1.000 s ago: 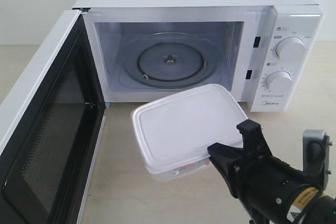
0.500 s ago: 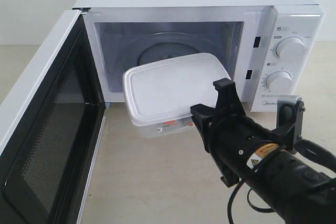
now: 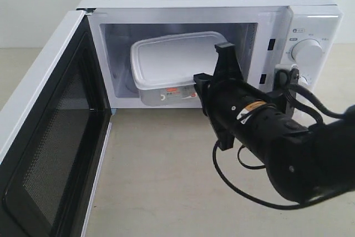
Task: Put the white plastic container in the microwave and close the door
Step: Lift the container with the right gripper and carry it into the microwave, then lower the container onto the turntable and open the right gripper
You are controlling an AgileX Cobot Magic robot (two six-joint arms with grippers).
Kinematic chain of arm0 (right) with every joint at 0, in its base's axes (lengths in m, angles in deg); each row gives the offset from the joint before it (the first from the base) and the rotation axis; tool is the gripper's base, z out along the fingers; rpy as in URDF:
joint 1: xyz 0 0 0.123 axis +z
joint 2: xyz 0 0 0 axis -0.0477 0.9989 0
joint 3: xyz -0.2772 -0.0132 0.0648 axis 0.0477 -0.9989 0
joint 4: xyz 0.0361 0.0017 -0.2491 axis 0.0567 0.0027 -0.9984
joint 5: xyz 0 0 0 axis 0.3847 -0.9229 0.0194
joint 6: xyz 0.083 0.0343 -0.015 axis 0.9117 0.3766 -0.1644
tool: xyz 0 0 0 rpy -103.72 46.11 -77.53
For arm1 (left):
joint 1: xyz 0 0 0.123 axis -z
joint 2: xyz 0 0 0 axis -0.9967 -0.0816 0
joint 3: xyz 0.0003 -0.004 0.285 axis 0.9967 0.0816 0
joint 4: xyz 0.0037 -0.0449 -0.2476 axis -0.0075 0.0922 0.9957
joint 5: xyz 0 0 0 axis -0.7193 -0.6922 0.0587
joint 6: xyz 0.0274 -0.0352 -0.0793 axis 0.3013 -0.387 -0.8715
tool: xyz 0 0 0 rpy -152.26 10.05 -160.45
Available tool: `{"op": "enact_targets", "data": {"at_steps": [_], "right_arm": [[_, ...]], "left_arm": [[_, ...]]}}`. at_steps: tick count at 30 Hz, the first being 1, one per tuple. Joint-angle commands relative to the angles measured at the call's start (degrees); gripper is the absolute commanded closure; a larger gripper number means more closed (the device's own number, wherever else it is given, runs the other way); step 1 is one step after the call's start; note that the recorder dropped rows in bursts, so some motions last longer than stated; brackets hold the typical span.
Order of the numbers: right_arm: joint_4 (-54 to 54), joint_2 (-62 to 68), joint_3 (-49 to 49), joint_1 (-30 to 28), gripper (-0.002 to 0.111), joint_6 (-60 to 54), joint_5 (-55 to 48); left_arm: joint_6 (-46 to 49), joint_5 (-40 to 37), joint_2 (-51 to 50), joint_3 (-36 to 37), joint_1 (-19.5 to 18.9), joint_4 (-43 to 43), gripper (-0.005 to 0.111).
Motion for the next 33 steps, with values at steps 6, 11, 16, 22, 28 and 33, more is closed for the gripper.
{"op": "enact_targets", "data": {"at_steps": [6,11,16,22,28,33], "right_arm": [[-0.08,7.48,9.04,-1.24,0.108,0.3,0.33],[2.59,9.87,11.41,-1.24,0.108,-0.72,0.33],[7.31,10.21,11.74,-1.36,0.108,-4.59,0.02],[6.75,10.21,11.74,-1.84,0.08,-6.77,1.2],[3.52,10.21,11.74,-1.84,0.05,-8.53,1.2],[1.1,10.21,11.74,-3.01,0.053,-9.15,3.19]], "left_arm": [[0.24,-0.05,0.16,0.2,-0.3,-0.07,0.102],[0.24,-0.05,0.16,0.2,-0.3,-0.07,0.102],[0.24,-0.05,0.16,0.2,-0.3,-0.07,0.102],[0.24,-0.05,0.16,0.2,-0.3,-0.07,0.102],[0.24,-0.05,0.16,0.2,-0.3,-0.07,0.102],[0.24,-0.05,0.16,0.2,-0.3,-0.07,0.102]]}}
